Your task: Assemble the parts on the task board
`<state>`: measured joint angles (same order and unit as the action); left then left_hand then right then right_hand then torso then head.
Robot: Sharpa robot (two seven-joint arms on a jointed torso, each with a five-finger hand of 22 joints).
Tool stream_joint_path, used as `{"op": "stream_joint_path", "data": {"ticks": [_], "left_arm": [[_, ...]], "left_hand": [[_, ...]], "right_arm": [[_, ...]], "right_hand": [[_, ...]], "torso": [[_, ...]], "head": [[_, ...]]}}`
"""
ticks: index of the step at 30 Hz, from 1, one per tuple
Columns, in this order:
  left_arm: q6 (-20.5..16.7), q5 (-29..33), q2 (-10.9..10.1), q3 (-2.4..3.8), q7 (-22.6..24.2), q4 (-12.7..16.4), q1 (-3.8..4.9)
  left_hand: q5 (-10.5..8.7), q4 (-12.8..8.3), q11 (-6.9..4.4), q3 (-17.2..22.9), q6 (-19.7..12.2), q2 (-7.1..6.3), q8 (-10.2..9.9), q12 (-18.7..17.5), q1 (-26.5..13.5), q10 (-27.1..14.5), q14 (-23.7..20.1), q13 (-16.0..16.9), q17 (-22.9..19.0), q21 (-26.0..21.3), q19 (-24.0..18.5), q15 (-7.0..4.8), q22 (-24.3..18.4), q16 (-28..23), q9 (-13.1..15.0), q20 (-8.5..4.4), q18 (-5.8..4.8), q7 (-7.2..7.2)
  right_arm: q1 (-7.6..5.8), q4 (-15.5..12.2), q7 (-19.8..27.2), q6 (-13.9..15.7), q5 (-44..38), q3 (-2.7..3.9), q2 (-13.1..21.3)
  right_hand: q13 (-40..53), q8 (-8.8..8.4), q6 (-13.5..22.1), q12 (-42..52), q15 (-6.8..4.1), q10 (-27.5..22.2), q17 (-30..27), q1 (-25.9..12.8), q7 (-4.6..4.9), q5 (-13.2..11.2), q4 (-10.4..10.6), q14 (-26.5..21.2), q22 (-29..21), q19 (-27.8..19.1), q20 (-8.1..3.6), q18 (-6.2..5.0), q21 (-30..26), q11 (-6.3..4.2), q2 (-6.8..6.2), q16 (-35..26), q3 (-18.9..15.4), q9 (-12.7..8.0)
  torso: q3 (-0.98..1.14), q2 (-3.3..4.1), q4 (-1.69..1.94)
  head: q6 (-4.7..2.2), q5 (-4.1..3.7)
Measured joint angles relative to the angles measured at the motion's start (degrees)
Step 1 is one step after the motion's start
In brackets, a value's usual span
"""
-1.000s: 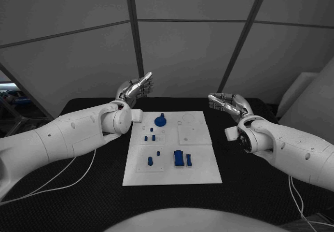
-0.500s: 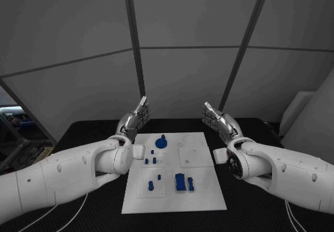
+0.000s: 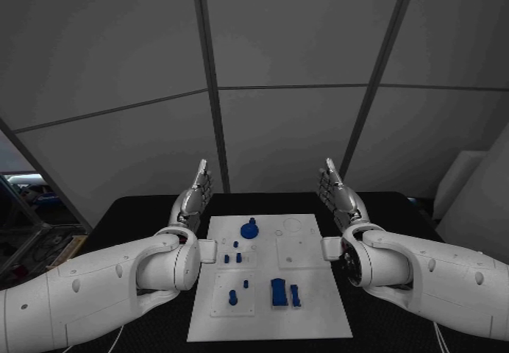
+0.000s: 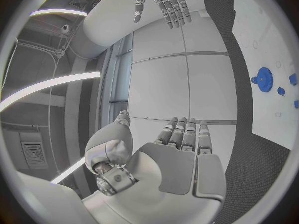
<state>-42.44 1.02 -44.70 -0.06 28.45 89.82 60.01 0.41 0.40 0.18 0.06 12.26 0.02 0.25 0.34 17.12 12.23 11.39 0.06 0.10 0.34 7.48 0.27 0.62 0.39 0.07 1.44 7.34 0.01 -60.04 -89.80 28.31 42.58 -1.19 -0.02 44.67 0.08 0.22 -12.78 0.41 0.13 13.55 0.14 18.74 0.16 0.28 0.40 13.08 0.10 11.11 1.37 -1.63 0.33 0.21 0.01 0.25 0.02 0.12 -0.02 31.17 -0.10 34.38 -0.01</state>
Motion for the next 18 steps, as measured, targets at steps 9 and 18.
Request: {"op": "stream_joint_path", "data": {"ticks": [9,18], "left_arm": [[-1.0,-0.14,0.0,0.01,0.09,0.02,0.01],[-1.34,-0.2,0.01,0.01,0.12,0.04,0.01]], "left_hand": [[-0.21,0.0,-0.26,0.0,-3.68,-0.02,0.01,0.0,-5.11,-3.55,-3.34,0.0,0.0,0.0,-2.12,-0.3,-0.42,0.0,0.0,-1.22,0.03,-0.01],[-0.22,0.0,-0.21,0.0,-10.41,0.01,0.02,0.0,-11.31,-10.35,-9.63,0.01,-0.05,0.0,-7.2,-0.29,-0.55,-0.19,0.01,-1.43,0.04,0.02]], "right_arm": [[0.0,0.0,0.44,0.84,0.87,0.0,0.01],[0.0,-0.01,0.59,1.11,1.17,0.0,0.01]], "right_hand": [[0.01,0.0,3.8,-0.21,-0.08,-4.02,-0.07,-5.53,-0.13,0.0,0.0,-3.94,0.0,-3.26,-1.14,0.35,0.0,-0.13,0.0,0.0,0.0,-0.06],[0.01,0.0,6.5,-0.21,-0.13,-6.9,-0.06,-9.58,-0.24,0.0,0.0,-6.66,-0.04,-5.52,-1.24,1.26,0.0,-0.27,-0.07,0.0,0.0,-0.05]], "torso": [[0.02,0.01,0.08],[0.02,0.01,0.1]], "head": [[-0.01,0.0],[-0.01,0.0]]}}
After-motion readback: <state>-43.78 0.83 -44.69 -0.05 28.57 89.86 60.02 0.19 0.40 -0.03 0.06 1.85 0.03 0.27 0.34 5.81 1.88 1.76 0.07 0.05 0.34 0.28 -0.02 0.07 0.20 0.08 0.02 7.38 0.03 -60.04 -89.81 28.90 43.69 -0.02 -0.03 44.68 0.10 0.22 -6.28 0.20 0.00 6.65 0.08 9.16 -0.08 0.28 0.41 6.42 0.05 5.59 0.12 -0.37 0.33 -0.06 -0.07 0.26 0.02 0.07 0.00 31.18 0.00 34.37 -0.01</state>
